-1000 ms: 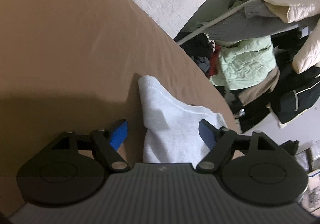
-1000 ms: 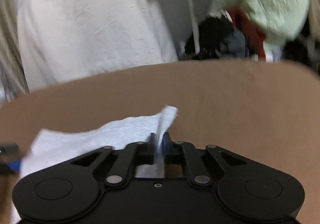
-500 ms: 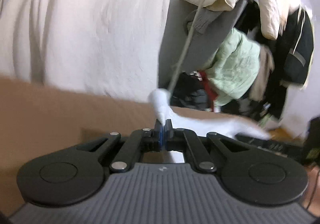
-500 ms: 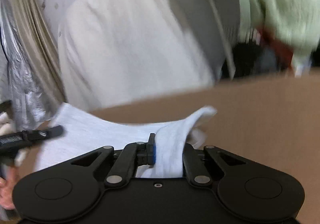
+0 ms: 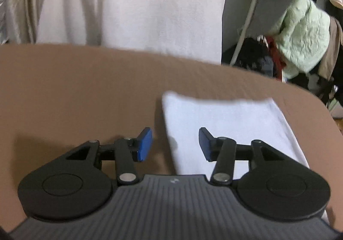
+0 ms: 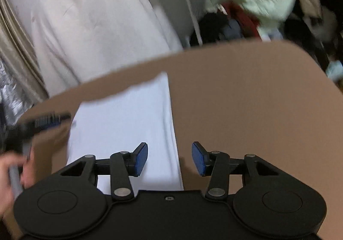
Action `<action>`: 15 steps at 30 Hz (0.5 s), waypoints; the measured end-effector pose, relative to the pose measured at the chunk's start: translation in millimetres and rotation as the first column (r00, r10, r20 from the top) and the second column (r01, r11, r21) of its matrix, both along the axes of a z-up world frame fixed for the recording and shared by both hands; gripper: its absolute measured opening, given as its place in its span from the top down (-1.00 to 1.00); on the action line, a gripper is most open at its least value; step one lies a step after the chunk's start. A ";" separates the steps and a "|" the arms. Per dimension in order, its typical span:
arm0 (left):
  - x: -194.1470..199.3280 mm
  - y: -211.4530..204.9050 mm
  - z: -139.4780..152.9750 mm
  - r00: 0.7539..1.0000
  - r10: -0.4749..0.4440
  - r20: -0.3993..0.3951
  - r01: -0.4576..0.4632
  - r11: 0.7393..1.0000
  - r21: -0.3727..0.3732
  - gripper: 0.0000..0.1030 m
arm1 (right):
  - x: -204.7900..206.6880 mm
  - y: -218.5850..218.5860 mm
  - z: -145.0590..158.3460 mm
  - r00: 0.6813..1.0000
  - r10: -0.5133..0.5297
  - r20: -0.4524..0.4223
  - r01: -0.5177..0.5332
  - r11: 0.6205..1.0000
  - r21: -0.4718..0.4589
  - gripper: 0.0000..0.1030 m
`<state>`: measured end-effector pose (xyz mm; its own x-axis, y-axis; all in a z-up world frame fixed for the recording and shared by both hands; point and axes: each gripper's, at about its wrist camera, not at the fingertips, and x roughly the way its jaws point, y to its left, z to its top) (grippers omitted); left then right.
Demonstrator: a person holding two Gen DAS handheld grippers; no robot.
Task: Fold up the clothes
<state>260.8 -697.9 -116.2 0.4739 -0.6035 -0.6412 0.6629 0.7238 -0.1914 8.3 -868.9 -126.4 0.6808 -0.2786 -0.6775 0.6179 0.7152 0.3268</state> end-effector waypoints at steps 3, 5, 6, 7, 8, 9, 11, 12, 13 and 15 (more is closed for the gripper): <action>-48.3 33.3 2.8 0.997 -0.027 -0.073 0.037 0.989 0.141 -0.06 | -68.4 25.3 -1.5 0.995 -0.044 -0.091 0.048 0.998 0.043 -0.23; -86.7 59.5 3.7 0.995 -0.056 -0.080 0.071 0.979 0.192 -0.06 | -92.8 38.6 2.0 0.954 -0.025 -0.299 0.012 0.999 -0.045 -0.24; -101.7 75.5 4.2 0.993 -0.072 -0.091 0.088 0.979 0.185 -0.07 | -106.6 47.0 3.5 0.932 -0.033 -0.360 -0.004 0.995 -0.099 -0.24; -119.3 93.3 5.4 0.987 -0.100 -0.122 0.119 0.980 0.160 -0.09 | -124.1 53.9 6.0 0.923 -0.037 -0.382 -0.015 0.991 -0.133 -0.24; -134.6 109.4 5.7 0.979 -0.129 -0.159 0.151 0.980 0.132 -0.17 | -142.7 55.6 7.3 0.930 -0.011 -0.366 -0.028 0.994 -0.101 -0.24; -145.1 121.4 4.9 0.971 -0.145 -0.189 0.168 0.980 0.110 -0.27 | -161.2 57.1 8.5 0.938 0.016 -0.347 -0.042 0.997 -0.067 -0.24; -177.9 147.7 -1.3 0.955 -0.177 -0.240 0.204 0.975 0.092 -0.32 | -201.3 58.8 4.7 0.951 0.074 -0.300 -0.067 0.997 0.032 -0.24; -191.0 156.1 -7.1 0.944 -0.197 -0.263 0.229 0.969 0.097 -0.32 | -220.6 58.1 3.4 0.954 0.052 -0.295 -0.039 0.998 0.049 -0.24; -205.4 164.4 -14.0 0.929 -0.224 -0.294 0.264 0.959 0.106 -0.32 | -238.9 56.2 1.4 0.955 0.019 -0.295 0.002 0.998 0.070 -0.25; -224.5 179.0 -25.3 0.905 -0.242 -0.350 0.297 0.948 0.111 -0.32 | -274.5 51.3 -4.9 0.963 -0.034 -0.266 0.077 0.985 0.153 -0.25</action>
